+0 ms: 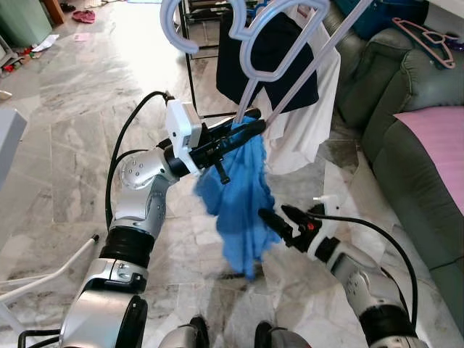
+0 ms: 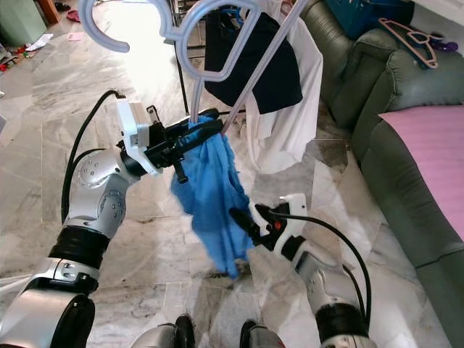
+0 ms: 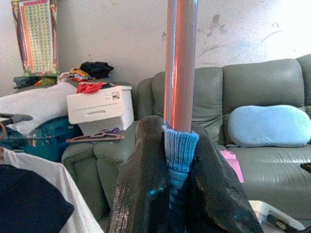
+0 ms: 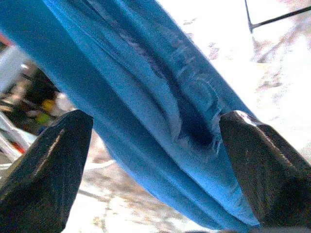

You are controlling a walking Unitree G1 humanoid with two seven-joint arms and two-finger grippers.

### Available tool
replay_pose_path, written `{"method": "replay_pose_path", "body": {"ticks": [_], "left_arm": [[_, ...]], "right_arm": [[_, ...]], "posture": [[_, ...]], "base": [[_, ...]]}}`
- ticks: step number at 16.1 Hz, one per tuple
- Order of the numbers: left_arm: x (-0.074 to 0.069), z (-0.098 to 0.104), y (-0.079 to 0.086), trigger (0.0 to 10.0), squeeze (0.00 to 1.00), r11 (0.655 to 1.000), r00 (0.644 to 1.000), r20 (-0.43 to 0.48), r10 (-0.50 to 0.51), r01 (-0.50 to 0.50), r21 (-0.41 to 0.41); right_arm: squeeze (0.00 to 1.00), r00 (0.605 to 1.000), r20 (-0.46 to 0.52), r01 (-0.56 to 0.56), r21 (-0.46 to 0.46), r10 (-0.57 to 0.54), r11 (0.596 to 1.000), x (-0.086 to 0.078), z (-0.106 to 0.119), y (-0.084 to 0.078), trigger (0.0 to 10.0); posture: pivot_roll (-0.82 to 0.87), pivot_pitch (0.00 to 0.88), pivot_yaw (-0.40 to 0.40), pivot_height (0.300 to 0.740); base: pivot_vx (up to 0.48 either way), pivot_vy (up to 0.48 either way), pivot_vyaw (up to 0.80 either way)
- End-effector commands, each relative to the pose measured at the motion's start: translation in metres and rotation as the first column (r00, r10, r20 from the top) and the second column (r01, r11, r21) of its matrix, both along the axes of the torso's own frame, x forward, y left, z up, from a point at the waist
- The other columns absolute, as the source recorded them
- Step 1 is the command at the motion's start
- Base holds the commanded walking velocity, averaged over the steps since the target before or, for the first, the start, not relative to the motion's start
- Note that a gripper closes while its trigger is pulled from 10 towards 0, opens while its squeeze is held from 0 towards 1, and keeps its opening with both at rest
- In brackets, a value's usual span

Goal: Hang hanger

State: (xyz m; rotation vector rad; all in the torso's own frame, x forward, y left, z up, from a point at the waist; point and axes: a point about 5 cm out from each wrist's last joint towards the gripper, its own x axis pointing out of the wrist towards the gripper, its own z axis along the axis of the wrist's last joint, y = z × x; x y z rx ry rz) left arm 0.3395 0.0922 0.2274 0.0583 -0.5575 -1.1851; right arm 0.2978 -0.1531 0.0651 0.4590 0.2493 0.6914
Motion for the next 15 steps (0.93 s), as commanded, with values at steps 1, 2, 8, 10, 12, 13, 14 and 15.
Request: {"method": "replay_pose_path", "body": {"ticks": [1,2,8,10,12,13,14,15], "left_arm": [[-0.001,-0.004,0.002,0.0,0.0,1.0,1.0,-0.002,0.006,-0.006,0.015],[-0.001,-0.004,0.002,0.0,0.0,1.0,1.0,-0.003,0.006,-0.006,0.017],[-0.004,0.01,-0.002,0.0,0.0,1.0,0.999,0.033,-0.028,0.028,-0.002],[-0.006,0.015,-0.005,0.0,0.0,0.999,0.998,0.05,-0.041,0.041,-0.013],[-0.008,0.019,-0.005,0.0,0.0,0.999,0.997,0.061,-0.049,0.05,-0.02],[-0.01,0.022,-0.006,0.0,0.0,0.998,0.996,0.068,-0.06,0.062,-0.03],[-0.011,0.027,-0.006,0.0,0.0,0.996,0.995,0.07,-0.074,0.077,-0.048],[-0.012,0.028,-0.006,0.0,0.0,0.995,0.995,0.068,-0.079,0.082,-0.056]], "right_arm": [[0.0,1.0,0.009,-0.007,0.052,0.006,0.999,-0.004,0.004,-0.004,10.0],[0.0,0.999,0.027,0.017,0.116,-0.02,0.993,-0.005,0.01,-0.012,10.0],[0.0,0.991,-0.055,0.123,0.105,-0.118,0.987,0.004,-0.001,-0.017,10.0],[0.0,0.991,-0.086,0.115,0.101,-0.107,0.988,0.005,-0.008,-0.009,10.0],[0.0,0.988,-0.111,0.12,0.091,-0.11,0.989,0.005,-0.014,-0.007,10.0],[0.0,0.986,-0.122,0.125,0.078,-0.115,0.989,0.005,-0.017,-0.006,10.0],[0.0,0.984,-0.127,0.138,0.074,-0.128,0.988,0.006,-0.018,-0.007,10.0],[0.0,0.983,-0.126,0.144,0.08,-0.133,0.986,0.007,-0.017,-0.007,10.0]], "posture": [[-0.2,0.192,0.01,0.74],[-0.2,0.192,0.01,0.74],[-0.2,0.195,0.012,0.74],[-0.2,0.198,0.008,0.74],[-0.19,0.199,0.008,0.74],[-0.19,0.199,0.008,0.74],[-0.19,0.201,0.008,0.74],[-0.19,0.201,0.006,0.74]], "base": [[0.0,0.0,0.0],[0.0,0.0,0.0],[0.0,0.0,0.0],[0.0,0.0,0.0],[0.0,0.0,0.0],[0.0,0.0,0.0],[0.0,0.0,0.0],[0.0,0.0,0.0]]}}
